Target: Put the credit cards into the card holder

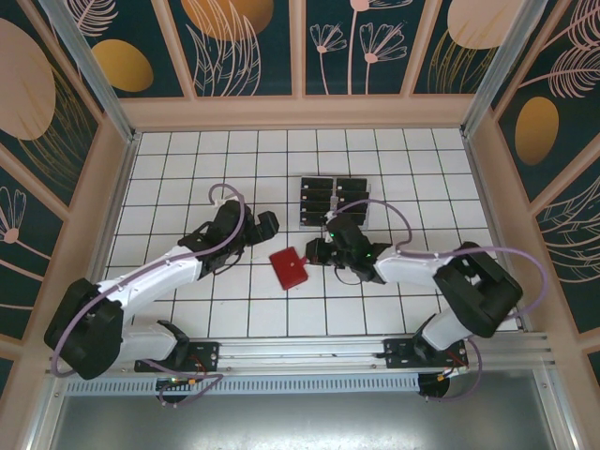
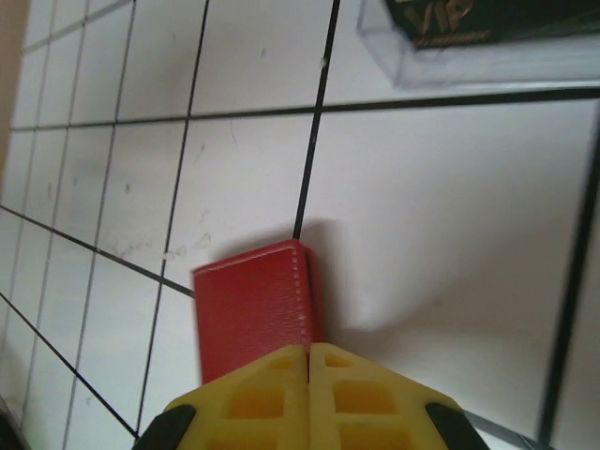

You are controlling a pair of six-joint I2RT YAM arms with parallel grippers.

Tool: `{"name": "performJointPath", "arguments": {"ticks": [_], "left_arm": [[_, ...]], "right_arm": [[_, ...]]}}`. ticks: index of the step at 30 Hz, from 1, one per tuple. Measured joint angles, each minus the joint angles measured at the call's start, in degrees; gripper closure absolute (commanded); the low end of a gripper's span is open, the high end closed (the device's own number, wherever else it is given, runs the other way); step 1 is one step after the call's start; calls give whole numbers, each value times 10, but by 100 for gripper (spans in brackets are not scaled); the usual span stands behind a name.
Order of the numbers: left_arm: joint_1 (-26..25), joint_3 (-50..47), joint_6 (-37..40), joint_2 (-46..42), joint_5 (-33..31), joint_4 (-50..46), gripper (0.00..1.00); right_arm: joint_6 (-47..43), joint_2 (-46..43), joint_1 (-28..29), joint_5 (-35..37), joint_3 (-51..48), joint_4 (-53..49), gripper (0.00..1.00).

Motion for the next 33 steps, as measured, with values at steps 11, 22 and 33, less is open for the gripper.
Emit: {"name": "performJointPath", "arguments": {"ticks": [11,22,33], "left_arm": [[-1,19,11,74,73,28,1],[-19,19,5,95,108,71,2],[-51,35,-7,150,113,82,2]], "right_arm": [[15,-81,-3,11,-19,-5,100],[26,-101,-3,11,-26,-12,100],[28,-114,-3,11,-26,-13,100]]}}
